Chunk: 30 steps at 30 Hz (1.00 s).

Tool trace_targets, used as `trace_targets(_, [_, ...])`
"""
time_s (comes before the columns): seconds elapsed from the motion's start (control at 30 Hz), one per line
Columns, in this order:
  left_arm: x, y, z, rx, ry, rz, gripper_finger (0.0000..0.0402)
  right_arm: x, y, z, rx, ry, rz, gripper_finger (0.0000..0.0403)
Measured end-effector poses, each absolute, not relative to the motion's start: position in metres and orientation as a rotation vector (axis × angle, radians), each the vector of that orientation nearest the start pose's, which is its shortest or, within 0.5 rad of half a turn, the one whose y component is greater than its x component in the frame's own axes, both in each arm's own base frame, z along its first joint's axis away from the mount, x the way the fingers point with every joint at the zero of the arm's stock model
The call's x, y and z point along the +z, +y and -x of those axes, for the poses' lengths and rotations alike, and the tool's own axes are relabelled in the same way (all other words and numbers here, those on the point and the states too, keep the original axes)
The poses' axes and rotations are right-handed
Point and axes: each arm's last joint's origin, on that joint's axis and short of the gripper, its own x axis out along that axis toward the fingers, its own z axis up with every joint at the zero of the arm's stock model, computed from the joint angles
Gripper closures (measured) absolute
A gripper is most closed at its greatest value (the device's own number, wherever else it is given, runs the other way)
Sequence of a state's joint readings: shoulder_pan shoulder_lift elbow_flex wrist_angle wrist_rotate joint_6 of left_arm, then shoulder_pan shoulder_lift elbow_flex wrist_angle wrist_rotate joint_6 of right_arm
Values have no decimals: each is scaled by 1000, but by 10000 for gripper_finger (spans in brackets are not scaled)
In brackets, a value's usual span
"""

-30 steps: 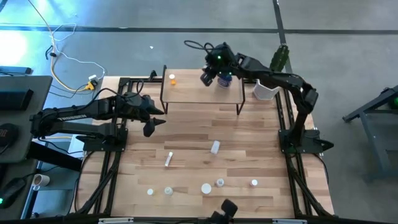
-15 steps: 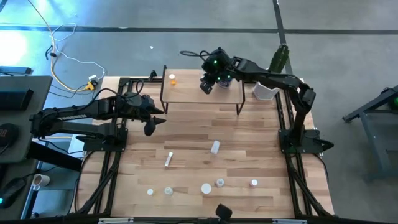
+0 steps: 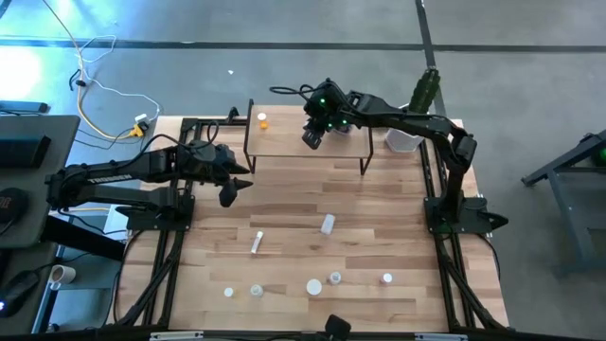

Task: Pick and place medicine bottles onto shelf by color
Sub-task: Put the small orange pill bottle on the shelf, then put the red pill bottle on the shelf

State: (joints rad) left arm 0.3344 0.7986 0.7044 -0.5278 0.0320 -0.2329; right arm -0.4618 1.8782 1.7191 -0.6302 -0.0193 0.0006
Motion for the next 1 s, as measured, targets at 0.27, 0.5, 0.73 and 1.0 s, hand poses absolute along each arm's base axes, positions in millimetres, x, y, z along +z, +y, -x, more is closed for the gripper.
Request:
trace_targets(0.27, [272, 53, -155, 366, 586, 338, 197, 307, -187, -376, -446, 767, -201, 251])
trace_targets(0.5, [271, 54, -153, 411, 599, 326, 186, 307, -187, -376, -446, 762, -200, 208])
trace_targets(0.73, [268, 53, -149, 439, 658, 327, 155, 317, -187, -376, -447, 738, -195, 199])
trace_targets(1.0, [279, 51, -130, 580, 851, 291, 148, 351, -186, -378, -438, 653, -144, 199])
